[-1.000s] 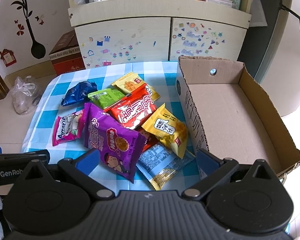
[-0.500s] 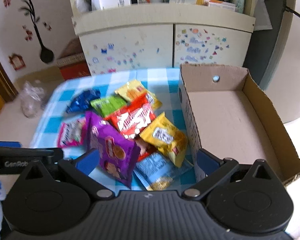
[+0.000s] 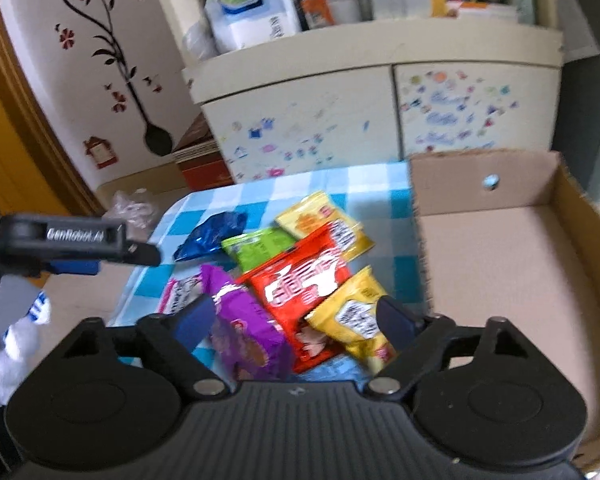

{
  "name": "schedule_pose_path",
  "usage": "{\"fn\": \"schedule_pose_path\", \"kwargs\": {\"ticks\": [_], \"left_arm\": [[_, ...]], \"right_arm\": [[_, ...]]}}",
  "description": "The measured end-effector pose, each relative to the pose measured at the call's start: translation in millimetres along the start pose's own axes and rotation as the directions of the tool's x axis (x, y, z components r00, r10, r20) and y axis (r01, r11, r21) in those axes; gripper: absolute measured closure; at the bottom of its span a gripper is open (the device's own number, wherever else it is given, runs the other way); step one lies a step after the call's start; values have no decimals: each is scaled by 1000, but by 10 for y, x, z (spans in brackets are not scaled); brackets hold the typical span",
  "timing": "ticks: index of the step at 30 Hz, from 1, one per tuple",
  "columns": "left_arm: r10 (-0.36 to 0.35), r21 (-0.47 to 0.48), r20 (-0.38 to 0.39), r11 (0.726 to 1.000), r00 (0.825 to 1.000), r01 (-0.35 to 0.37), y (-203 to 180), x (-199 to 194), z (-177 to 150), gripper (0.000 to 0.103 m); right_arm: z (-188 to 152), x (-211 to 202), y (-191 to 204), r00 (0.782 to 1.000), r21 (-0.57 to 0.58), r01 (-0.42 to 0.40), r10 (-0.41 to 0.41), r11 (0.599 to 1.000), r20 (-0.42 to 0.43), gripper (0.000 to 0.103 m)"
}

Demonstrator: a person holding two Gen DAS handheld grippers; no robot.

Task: Organize snacks
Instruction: 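Move right gripper onto purple snack bag while left gripper approaches pink America bag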

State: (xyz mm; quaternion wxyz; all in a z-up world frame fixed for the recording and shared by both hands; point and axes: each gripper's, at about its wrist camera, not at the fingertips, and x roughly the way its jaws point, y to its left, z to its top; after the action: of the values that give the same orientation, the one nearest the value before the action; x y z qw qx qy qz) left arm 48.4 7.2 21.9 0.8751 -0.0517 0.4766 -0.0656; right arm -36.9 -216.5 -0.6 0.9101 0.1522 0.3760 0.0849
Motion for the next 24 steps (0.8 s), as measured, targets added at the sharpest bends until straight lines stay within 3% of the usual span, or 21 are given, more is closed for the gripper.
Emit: {"fn": "schedule_pose_path", "kwargs": {"ticks": [7,11,14,18,24], "left_arm": [[-52,-72,-16,996,999,51,76,62,-54,6],[-31,-92,-32,995,999,28,158,133,-81,6],[14,-121,-46,992,999,-19,248,195,-71,6],[26,-166,-66,985,997,-37,339,252,-42,6],[47,-174,-94,983,994,-63,312,347,-59,6]], "right_arm": [[-165,209,182,993,-55,-98,93,994,-79,43],[-286,249,351,978,-106,-175,160,979,-136,44],[-369,245,491,944,-130,-290,261,948,-201,44],[-472,167,676,913,-202,-374,322,905,-249,43],[-410,159,591,931,-125,-331,302,935,-204,36]]}}
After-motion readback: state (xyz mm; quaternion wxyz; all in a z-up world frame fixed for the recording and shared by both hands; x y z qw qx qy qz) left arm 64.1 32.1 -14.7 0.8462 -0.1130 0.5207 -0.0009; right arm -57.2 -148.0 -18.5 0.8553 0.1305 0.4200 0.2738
